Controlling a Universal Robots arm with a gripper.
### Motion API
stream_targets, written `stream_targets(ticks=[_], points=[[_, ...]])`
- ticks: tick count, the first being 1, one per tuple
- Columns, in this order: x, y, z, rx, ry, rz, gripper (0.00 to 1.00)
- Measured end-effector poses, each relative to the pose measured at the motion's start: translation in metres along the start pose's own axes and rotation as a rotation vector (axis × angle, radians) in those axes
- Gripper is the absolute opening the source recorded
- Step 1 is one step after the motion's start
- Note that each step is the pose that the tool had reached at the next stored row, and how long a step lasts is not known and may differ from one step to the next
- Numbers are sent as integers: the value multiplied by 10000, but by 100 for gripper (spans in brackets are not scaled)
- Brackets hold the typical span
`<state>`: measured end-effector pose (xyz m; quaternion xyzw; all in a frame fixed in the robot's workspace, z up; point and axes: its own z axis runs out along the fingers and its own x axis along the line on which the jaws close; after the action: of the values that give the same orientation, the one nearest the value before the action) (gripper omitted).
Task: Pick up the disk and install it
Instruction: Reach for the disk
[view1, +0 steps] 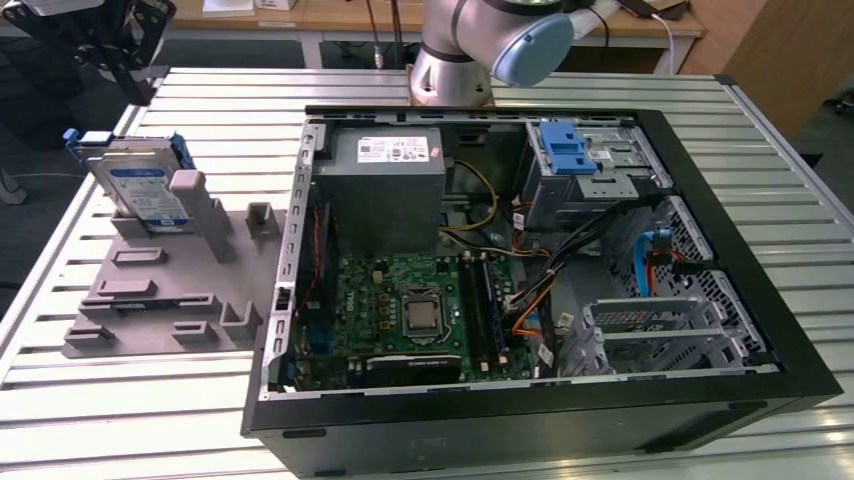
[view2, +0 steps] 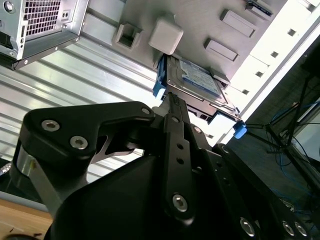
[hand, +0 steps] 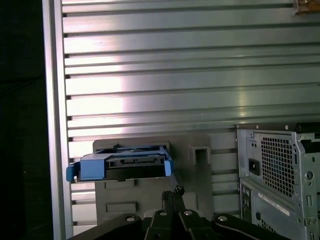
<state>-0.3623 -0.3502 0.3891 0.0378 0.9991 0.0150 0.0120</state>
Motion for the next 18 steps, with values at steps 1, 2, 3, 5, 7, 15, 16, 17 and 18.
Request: stream_targets(ticks=[1,2,3,5,7,15,16,17,18], points=[[9,-1,1,0,1,0,11],[16,-1,1,0,3,0,11],[23,-1,1,0,3,0,11],[38,-2,2,0,4,0,11],[53,-3,3,1,7,0,11],[106,-6,5,2,14,0,11],[113,-7,6,1,14,0,11],[119,-7,6,2,16,0,11],[126,-8,7,1,16,0,11]])
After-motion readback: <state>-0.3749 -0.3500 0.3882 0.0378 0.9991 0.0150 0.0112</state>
